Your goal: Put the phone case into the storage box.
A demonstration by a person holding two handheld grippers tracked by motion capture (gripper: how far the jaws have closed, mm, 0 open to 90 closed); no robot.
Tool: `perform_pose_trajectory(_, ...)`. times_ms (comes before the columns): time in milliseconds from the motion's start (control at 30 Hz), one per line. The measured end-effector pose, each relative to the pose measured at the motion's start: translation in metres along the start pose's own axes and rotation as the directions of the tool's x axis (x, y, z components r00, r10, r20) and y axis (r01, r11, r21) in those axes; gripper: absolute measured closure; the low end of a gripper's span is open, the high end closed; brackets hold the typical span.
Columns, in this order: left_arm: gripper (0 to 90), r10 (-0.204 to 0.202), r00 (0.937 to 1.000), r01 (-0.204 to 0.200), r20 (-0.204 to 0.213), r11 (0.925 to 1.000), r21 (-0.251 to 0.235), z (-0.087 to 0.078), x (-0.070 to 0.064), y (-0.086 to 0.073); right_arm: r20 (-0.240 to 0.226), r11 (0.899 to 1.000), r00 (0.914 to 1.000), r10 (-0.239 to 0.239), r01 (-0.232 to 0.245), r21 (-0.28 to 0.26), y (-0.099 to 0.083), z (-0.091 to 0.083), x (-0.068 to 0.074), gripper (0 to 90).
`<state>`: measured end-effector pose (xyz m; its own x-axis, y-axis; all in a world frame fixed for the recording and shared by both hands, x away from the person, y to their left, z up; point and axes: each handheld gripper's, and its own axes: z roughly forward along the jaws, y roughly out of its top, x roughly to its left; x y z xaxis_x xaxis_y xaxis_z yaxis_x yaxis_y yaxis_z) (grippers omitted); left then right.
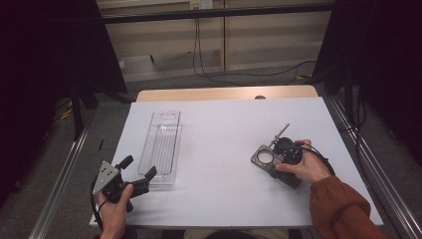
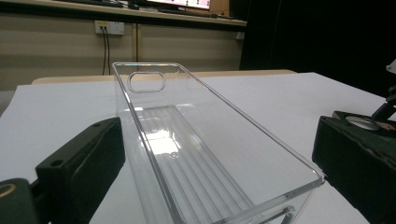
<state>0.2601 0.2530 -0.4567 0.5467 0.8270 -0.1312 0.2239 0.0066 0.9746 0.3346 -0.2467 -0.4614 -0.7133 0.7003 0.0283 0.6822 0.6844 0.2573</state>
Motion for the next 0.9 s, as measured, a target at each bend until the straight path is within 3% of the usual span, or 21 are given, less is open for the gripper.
perform_pose_trajectory(367, 2.6, 0.001, 1.0, -0.001, -0.009, 1.0, -0.002, -0.001, 0.0, 0.0, 0.007, 1.0, 1.0, 0.005, -0.005, -0.01, 0.0, -0.002, 0.0, 12.4)
perform_pose_trajectory(667, 2.6, 0.003, 0.9999, -0.004, -0.013, 1.0, -0.002, -0.004, 0.001, 0.0, -0.006, 0.996, 0.9999, 0.009, -0.009, -0.093, -0.001, -0.016, 0.002, 12.4)
perform_pose_trajectory(900, 2.6, 0.003, 0.9999, -0.003, -0.01, 1.0, -0.003, -0.004, 0.001, 0.0, -0.024, 0.984, 0.9997, 0.001, -0.005, -0.177, -0.004, -0.025, 0.002, 12.3)
